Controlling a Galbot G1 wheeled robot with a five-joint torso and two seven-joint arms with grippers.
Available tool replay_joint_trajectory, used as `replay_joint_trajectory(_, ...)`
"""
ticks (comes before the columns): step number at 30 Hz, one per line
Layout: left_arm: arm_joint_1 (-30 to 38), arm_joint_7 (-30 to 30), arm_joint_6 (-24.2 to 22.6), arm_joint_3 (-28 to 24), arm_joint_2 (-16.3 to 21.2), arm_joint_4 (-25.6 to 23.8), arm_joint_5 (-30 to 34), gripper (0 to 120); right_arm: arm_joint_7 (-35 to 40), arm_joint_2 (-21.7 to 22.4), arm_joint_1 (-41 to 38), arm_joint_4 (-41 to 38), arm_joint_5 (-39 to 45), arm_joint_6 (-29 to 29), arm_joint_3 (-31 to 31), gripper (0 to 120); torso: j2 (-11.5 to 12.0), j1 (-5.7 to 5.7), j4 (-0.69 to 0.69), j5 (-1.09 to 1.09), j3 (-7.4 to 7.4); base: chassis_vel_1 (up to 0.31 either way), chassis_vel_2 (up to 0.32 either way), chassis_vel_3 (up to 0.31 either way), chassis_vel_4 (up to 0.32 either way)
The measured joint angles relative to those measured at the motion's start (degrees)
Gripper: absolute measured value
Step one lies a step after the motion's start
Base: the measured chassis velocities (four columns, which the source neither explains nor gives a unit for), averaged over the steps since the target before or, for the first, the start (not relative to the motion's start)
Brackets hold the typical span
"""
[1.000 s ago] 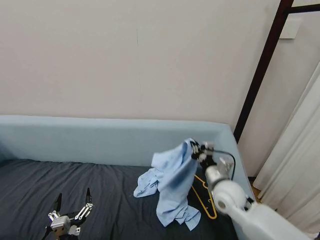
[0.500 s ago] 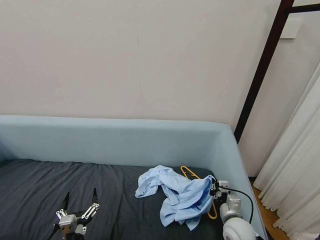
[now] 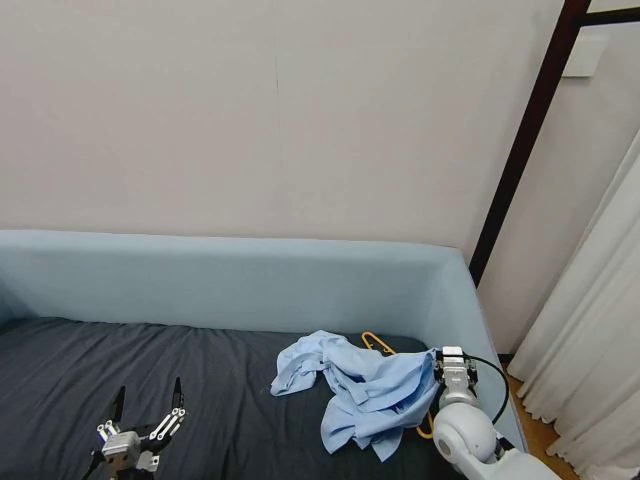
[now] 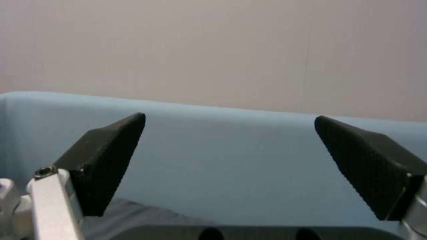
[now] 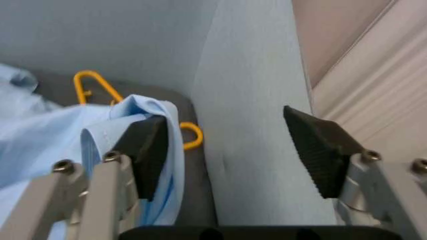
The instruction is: Pick up the clothes from the sofa and hang them on the clothes hanger.
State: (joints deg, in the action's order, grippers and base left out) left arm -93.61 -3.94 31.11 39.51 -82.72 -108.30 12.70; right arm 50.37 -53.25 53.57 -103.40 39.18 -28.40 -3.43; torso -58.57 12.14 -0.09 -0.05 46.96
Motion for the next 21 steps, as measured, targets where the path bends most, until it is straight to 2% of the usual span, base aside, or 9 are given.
replay_joint_trajectory(2, 0.03, 0.0, 0.0, -0.15, 0.0, -0.2, 0.01, 100, 2.04, 1.91, 0.7, -3.53, 1.92, -4.54, 0.01, 79, 0.0, 0.0, 0.01, 0.0, -0.01, 0.0, 0.0, 0.0, 0.0)
replay_joint_trajectory(5, 0.03, -0.01, 0.01, -0.23, -0.01, -0.28, 0.01, 100, 2.72, 3.17, 0.76, -4.23, 2.36, -6.47, 0.3, 85, 0.0, 0.0, 0.01, 0.0, 0.0, 0.0, 0.0, 0.0, 0.0)
replay_joint_trajectory(7, -0.02, -0.01, 0.03, -0.35, -0.09, -0.38, -0.02, 100, 2.99, 5.17, 0.51, -4.01, 2.01, -7.74, 0.97, 96, 0.0, 0.0, 0.01, 0.0, 0.0, 0.0, 0.0, 0.0, 0.0)
replay_joint_trajectory(12, -0.26, -0.01, 0.18, -0.37, -0.37, -0.6, -0.16, 100, 1.86, 7.02, 0.07, -2.87, -0.93, -6.42, 1.99, 100, 0.0, 0.0, 0.01, 0.0, 0.0, 0.0, 0.0, 0.0, 0.0)
replay_joint_trajectory(18, -0.53, -0.01, 0.21, -0.35, -0.75, -1.03, -0.38, 100, 0.72, 6.27, -0.22, -1.5, -6.26, -3.44, 1.76, 100, 0.0, 0.0, 0.02, 0.0, 0.0, 0.0, 0.0, 0.0, 0.0)
replay_joint_trajectory(21, -0.63, -0.01, 0.21, -0.09, -0.82, -1.27, -0.4, 100, 1.08, 5.96, 0.32, -2.8, -5.24, -4.09, 1.08, 100, 0.0, 0.0, 0.03, 0.01, 0.0, 0.0, 0.0, 0.0, 0.0)
